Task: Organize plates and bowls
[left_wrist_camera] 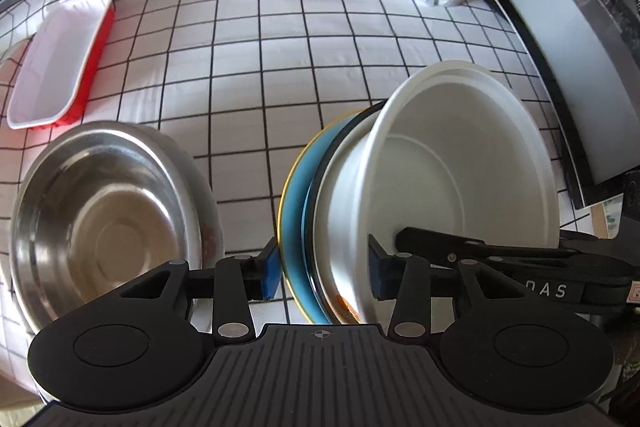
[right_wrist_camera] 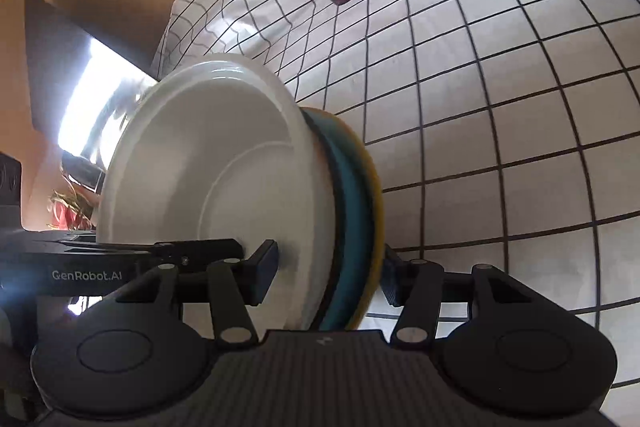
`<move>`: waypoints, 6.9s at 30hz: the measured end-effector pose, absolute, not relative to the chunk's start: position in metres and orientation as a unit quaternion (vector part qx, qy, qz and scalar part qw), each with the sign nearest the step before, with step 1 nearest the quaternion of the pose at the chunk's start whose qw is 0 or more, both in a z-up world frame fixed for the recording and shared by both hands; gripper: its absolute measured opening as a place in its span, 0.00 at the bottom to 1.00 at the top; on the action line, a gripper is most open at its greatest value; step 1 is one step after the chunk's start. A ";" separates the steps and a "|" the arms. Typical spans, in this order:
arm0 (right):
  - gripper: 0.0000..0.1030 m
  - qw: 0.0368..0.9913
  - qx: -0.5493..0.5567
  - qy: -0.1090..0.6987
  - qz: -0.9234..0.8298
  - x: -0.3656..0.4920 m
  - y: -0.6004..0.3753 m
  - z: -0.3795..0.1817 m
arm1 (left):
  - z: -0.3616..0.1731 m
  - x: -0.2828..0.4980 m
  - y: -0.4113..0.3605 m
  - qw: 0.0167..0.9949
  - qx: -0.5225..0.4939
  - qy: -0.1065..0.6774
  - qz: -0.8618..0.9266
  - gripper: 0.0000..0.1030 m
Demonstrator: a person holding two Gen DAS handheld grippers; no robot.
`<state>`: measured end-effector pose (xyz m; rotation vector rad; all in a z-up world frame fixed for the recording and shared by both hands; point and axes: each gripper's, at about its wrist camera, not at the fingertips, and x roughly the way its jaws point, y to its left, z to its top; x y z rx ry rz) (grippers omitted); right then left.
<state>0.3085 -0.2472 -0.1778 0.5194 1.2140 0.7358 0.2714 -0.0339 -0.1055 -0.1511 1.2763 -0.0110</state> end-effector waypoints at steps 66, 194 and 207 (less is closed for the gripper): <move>0.55 0.815 0.143 0.502 0.252 0.302 -0.262 -0.133 | -0.088 0.262 -0.031 0.826 -0.018 0.563 0.012 0.29; 0.54 0.640 0.196 0.673 0.313 0.323 -0.027 -0.124 | -0.081 0.267 0.179 0.754 -0.119 0.645 -0.030 0.55; 0.57 0.658 0.156 0.682 0.279 0.317 -0.010 -0.130 | -0.092 0.266 0.174 0.777 -0.034 0.628 -0.018 0.43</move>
